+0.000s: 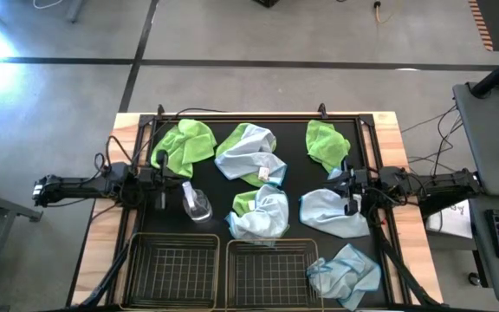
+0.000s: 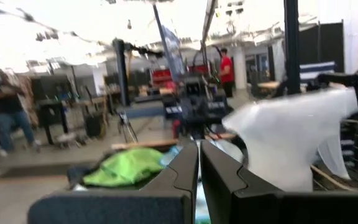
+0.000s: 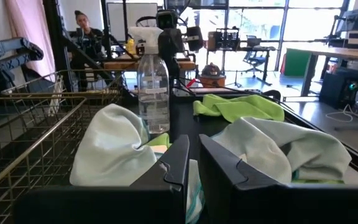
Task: Sort microfiber towel by color & place in baskets
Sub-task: Put the green microfiber cloth into the right wire basket
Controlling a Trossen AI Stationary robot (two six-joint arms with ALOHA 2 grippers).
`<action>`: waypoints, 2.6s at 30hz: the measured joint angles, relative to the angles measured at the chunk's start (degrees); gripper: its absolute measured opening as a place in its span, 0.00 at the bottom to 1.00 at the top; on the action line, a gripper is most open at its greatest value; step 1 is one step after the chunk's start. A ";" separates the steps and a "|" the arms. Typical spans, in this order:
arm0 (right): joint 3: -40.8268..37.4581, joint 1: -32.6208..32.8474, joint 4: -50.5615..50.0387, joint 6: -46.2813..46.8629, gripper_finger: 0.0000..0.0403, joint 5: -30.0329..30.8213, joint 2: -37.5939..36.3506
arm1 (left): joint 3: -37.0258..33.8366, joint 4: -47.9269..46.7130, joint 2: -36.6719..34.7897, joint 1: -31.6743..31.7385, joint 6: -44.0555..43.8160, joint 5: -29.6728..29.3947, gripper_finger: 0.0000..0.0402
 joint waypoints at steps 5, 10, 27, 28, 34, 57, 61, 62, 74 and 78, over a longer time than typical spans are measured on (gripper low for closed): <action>0.00 0.00 1.22 -0.49 0.07 0.00 0.00 | 0.00 4.07 0.00 0.00 2.20 -0.22 0.00; 0.00 0.00 3.76 3.17 0.07 -0.03 0.02 | 0.00 4.76 0.00 0.00 2.24 -0.24 0.00; 0.00 0.00 6.99 7.93 0.07 -0.12 0.07 | 0.00 4.73 -0.01 0.00 2.13 -0.29 0.00; 0.00 0.00 6.97 7.95 0.07 -0.12 0.07 | 0.00 4.73 0.00 0.00 2.13 -0.27 0.00; 0.00 0.00 6.99 9.06 0.07 -0.12 0.07 | 0.00 4.71 0.00 -0.01 2.10 -0.28 0.00; 0.00 0.01 6.98 9.00 0.07 -0.10 0.09 | 0.00 4.69 0.00 -0.01 2.10 -0.35 0.00; 0.00 0.00 6.99 9.00 0.07 -0.10 0.09 | 0.00 4.67 0.00 0.00 2.10 -0.35 0.00; 0.00 0.01 6.98 9.00 0.07 -0.10 0.09 | 0.00 4.68 0.00 0.00 2.10 -0.36 0.00; 0.00 0.00 6.95 9.00 0.07 -0.11 0.09 | 0.00 4.65 0.00 -0.02 -5.54 -0.33 0.00; 0.00 0.00 6.95 9.00 0.07 -0.10 0.09 | 0.00 4.65 0.00 -0.01 -5.52 -1.13 0.00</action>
